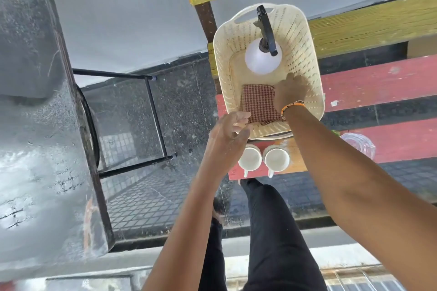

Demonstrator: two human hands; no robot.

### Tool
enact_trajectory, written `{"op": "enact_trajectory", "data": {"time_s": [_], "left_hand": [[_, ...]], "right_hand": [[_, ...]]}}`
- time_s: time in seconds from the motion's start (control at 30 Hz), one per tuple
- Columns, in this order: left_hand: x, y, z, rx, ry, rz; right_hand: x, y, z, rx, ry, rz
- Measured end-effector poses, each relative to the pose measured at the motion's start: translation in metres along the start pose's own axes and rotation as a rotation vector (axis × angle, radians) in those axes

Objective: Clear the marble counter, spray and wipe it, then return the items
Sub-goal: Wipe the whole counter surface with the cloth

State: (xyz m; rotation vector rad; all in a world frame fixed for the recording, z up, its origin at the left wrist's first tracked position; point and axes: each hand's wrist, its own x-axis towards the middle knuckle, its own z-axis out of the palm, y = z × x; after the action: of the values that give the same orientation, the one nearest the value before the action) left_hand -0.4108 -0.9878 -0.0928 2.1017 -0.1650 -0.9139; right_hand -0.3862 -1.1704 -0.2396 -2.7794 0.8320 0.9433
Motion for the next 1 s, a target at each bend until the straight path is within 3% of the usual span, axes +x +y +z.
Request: {"op": "enact_trajectory", "data": {"time_s": [0.1, 0.27, 0.43, 0.53, 0.6, 0.77, 0.87, 1.0], "left_hand": [[-0.006, -0.001, -0.005, -0.032, 0.005, -0.027], [-0.019, -0.008, -0.018, -0.091, -0.012, -0.089], [-0.039, -0.018, -0.031, -0.251, -0.203, -0.068], [-0.060, -0.028, -0.047, -0.453, -0.258, 0.090], [-0.082, -0.041, -0.066, -0.598, -0.187, 0.145], [-0.146, -0.112, -0.127, -0.989, 0.162, 0.033], [-0.186, -0.165, -0.167, -1.193, 0.266, -0.053], [-0.253, -0.233, -0.223, -1.321, 0.379, -0.035]], "right_hand": [[-0.005, 0.010, -0.008, 0.198, 0.015, -0.024], [-0.067, 0.003, -0.037, 0.824, 0.081, -0.223], [-0.149, -0.026, -0.072, 0.938, 0.221, -0.371], [-0.199, -0.057, -0.093, 1.041, 0.146, -0.423], [-0.228, -0.088, -0.102, 1.069, 0.017, -0.503], [-0.285, -0.180, -0.108, 1.045, -0.373, -0.685], [-0.316, -0.246, -0.096, 1.027, -0.344, -0.727], [-0.361, -0.331, -0.057, 0.972, -0.155, -0.678]]}}
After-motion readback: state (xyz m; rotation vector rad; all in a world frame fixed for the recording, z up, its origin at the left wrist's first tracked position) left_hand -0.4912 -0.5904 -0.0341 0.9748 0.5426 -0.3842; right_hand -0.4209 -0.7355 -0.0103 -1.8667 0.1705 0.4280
